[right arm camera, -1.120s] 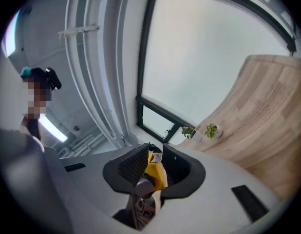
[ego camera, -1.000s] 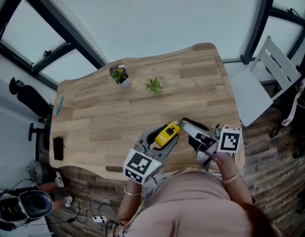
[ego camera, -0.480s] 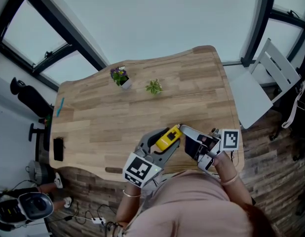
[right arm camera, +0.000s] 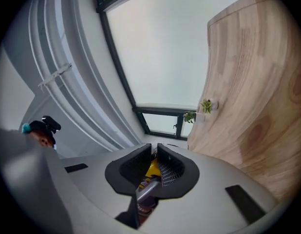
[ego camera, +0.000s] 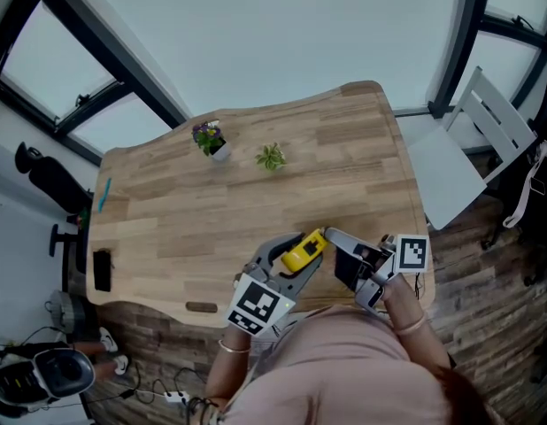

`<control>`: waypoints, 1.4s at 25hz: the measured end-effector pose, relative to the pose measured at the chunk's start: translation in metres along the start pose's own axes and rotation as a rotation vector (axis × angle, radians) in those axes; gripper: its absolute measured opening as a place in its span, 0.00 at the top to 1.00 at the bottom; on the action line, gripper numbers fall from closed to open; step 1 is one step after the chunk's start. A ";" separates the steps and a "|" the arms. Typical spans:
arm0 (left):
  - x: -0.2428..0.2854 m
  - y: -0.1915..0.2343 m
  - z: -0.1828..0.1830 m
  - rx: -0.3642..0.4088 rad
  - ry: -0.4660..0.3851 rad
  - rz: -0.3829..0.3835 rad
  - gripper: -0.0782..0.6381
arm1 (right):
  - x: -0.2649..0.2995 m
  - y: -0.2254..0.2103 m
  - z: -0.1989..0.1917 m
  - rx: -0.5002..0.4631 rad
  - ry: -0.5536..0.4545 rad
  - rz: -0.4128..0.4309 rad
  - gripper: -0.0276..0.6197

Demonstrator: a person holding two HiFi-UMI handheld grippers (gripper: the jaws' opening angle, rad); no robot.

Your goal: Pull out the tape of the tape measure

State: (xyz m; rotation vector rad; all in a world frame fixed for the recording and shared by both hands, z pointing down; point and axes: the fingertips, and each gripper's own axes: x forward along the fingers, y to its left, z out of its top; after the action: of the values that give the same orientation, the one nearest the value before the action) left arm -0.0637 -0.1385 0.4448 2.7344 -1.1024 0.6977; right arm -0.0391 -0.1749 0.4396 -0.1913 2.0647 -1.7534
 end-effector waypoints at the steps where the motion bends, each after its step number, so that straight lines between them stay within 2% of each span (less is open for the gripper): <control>1: 0.002 0.000 0.000 0.002 0.004 -0.002 0.64 | -0.002 0.001 0.003 0.001 -0.009 0.003 0.91; 16: 0.008 -0.001 -0.007 0.030 0.035 -0.030 0.64 | -0.014 0.008 0.020 -0.023 -0.086 0.028 0.91; 22: 0.007 0.000 -0.011 0.067 0.059 -0.033 0.64 | -0.022 0.013 0.029 -0.004 -0.133 0.063 0.91; 35: 0.007 -0.001 -0.022 0.128 0.126 -0.077 0.64 | -0.033 0.020 0.041 -0.011 -0.178 0.077 0.91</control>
State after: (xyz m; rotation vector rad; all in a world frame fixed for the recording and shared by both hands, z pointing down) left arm -0.0670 -0.1363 0.4680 2.7748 -0.9520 0.9458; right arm 0.0102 -0.1965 0.4235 -0.2577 1.9295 -1.6185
